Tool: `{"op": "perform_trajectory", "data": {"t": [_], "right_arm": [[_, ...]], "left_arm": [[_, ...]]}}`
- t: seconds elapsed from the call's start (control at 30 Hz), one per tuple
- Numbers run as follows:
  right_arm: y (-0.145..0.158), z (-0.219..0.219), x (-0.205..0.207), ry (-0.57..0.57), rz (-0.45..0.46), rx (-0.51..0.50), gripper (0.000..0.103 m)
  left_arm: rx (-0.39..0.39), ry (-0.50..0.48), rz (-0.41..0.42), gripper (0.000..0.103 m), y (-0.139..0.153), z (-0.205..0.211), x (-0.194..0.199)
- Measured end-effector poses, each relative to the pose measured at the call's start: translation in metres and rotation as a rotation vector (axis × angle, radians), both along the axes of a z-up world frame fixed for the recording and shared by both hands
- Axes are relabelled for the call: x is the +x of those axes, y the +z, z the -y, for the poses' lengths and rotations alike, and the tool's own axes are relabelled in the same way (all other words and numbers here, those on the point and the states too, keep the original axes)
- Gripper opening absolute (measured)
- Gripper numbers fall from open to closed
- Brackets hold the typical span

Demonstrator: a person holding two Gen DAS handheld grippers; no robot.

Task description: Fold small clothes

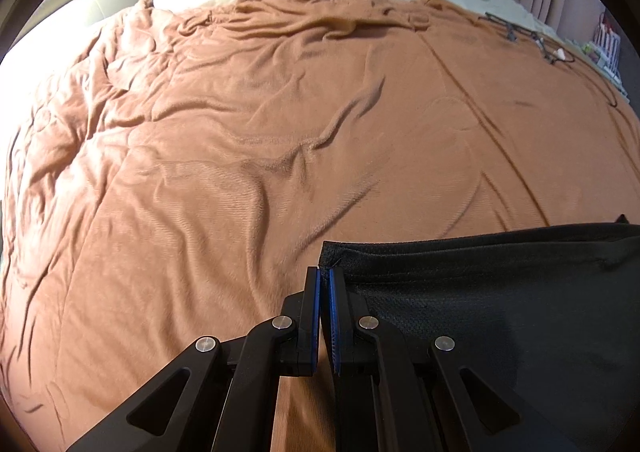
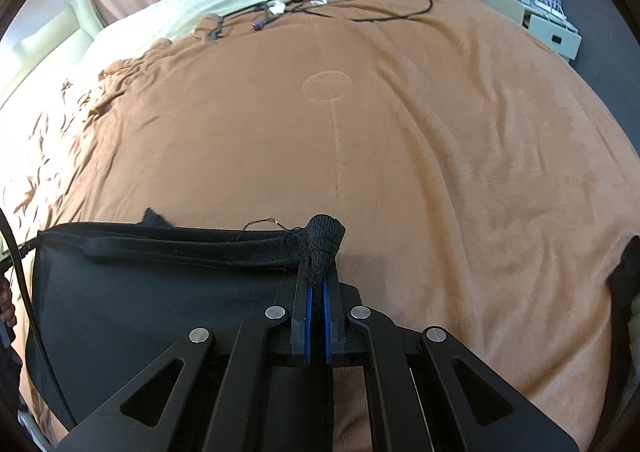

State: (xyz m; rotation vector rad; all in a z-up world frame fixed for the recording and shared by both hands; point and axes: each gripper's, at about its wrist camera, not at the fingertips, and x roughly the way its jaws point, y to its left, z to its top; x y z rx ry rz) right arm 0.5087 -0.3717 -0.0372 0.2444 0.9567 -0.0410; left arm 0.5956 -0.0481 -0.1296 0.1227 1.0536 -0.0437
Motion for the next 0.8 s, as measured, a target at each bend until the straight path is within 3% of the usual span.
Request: {"op": "perform_trajectory", "data": {"t": [0.27,0.43,0.53,0.57,0.6,0.67,0.7,0.73,0.8], "right_arm": [[-0.019,0.008,0.02,-0.042,-0.031,0.021,0.0],[-0.01,0.006,0.021,-0.022,0.026,0.034,0.0],[-0.004,0.003,0.02,0.003,0.03,0.047,0.002],[-0.002,0.002,0.018,0.004,0.015,0.041,0.003],[0.0,0.002,0.015,0.011,0.019,0.04,0.008],[0.005,0.004,0.007,0.006,0.033,0.028,0.041],[0.009,0.006,0.001,-0.002,0.047,0.025,0.069],[0.011,0.008,-0.006,-0.006,0.058,0.027,0.073],[0.014,0.01,-0.02,0.001,0.063,0.054,0.073]], "left_arm": [[0.03,0.014,-0.035,0.005,-0.022,0.0,0.016],[0.031,0.021,-0.024,0.005,-0.018,-0.003,0.017],[0.035,0.013,-0.003,0.01,-0.01,-0.003,0.016],[0.047,0.018,-0.013,0.018,-0.009,-0.004,0.016],[0.041,0.017,-0.024,0.024,-0.008,-0.006,0.015],[-0.004,0.02,-0.02,0.047,-0.001,-0.015,0.008],[-0.031,0.028,-0.01,0.052,0.004,-0.021,0.002],[-0.051,0.035,-0.003,0.059,0.008,-0.025,-0.003],[-0.08,0.04,0.001,0.06,0.014,-0.03,-0.011]]}}
